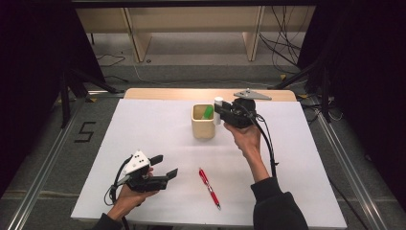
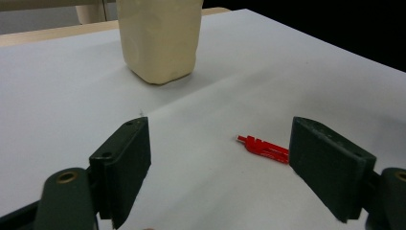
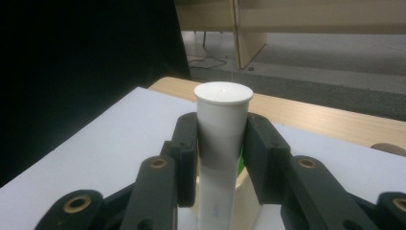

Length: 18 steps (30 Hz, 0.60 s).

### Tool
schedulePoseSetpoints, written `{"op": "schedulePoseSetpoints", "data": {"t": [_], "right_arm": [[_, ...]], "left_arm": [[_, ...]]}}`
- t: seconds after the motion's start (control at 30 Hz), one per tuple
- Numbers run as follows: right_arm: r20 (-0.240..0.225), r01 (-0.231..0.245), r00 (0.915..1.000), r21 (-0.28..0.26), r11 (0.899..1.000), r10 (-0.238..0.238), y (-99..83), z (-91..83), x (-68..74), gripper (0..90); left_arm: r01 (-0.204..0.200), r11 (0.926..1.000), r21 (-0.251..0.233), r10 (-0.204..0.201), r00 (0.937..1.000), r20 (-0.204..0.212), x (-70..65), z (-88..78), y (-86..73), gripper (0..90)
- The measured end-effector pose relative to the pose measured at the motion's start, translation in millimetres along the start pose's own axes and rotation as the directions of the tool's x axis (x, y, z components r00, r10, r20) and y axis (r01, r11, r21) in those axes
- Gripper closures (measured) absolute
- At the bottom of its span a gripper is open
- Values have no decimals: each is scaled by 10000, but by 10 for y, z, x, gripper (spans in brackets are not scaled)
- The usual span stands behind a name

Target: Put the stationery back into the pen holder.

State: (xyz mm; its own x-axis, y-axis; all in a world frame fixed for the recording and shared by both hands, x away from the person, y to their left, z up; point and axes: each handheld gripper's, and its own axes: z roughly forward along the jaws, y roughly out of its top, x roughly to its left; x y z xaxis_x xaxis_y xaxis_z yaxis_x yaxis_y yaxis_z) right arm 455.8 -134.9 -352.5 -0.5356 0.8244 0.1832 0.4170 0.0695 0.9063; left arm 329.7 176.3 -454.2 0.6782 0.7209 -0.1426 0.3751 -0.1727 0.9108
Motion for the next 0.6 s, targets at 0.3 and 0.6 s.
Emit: {"op": "schedulePoseSetpoints", "data": {"t": [0.3, 0.6], "right_arm": [[33, 8, 10000, -42, 10000, -8, 87, 88, 44, 676], [56, 103, 9999, 10, 9999, -103, 180, 233, 100, 676]], "left_arm": [[0, 10000, -20, 0, 10000, 41, -5, -2, 1, 220], [20, 10000, -27, -20, 10000, 44, 1, 1, -1, 220]]}}
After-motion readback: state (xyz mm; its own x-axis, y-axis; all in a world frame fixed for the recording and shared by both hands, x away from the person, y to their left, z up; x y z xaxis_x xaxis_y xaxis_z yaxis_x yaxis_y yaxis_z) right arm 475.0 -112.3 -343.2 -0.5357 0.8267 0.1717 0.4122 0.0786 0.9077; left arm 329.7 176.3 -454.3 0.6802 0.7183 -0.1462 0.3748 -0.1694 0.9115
